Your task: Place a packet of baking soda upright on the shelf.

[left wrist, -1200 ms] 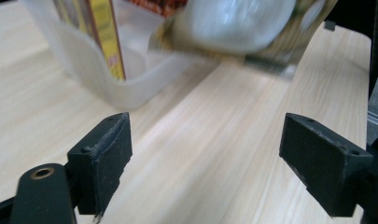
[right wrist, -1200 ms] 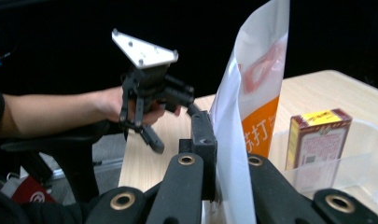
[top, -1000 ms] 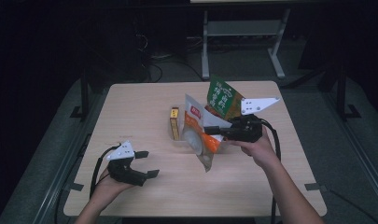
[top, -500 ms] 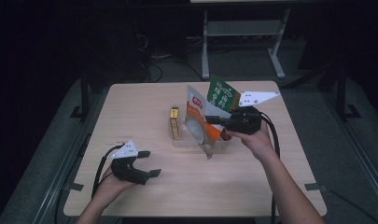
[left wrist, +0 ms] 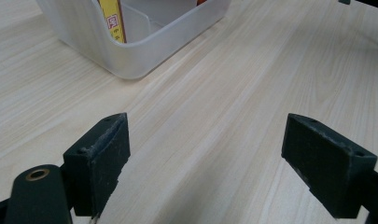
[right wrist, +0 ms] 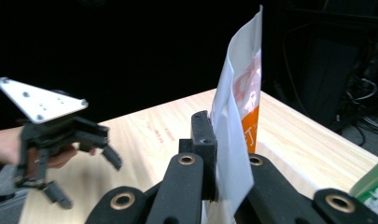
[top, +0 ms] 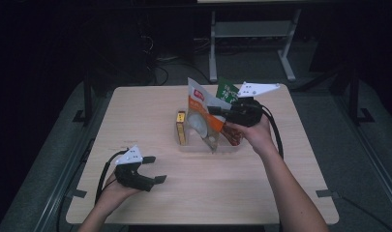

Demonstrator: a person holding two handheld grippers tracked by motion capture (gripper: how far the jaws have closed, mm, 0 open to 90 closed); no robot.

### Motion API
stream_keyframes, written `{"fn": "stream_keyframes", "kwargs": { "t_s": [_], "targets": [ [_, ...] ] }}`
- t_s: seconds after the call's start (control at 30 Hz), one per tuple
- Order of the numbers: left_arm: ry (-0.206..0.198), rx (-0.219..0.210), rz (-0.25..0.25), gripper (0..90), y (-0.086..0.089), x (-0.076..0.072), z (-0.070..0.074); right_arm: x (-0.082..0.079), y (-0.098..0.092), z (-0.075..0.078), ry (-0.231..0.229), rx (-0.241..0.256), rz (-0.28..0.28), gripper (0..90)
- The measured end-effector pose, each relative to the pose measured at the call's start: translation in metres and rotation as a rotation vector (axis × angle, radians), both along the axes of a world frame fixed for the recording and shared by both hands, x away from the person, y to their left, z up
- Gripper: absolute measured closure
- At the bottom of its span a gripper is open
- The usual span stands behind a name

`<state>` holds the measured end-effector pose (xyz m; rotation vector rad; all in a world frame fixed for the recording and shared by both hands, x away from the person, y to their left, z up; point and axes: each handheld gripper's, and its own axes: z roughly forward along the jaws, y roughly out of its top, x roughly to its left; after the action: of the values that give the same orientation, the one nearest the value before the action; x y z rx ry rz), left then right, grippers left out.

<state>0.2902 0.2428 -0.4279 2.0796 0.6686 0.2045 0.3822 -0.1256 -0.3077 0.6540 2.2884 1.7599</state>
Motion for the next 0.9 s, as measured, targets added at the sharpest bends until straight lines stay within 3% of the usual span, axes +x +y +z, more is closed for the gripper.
{"fn": "stream_keyframes", "kwargs": {
  "t_s": [0.4,0.9],
  "targets": [
    [0.002,-0.008,0.009,14.8,0.003,0.001,0.001,0.021,0.006,-0.006,0.021,0.015,-0.11,90.0],
    [0.006,-0.007,0.004,14.8,0.003,0.001,0.0,0.03,0.018,-0.005,0.018,0.038,-0.15,90.0]
  ]
}}
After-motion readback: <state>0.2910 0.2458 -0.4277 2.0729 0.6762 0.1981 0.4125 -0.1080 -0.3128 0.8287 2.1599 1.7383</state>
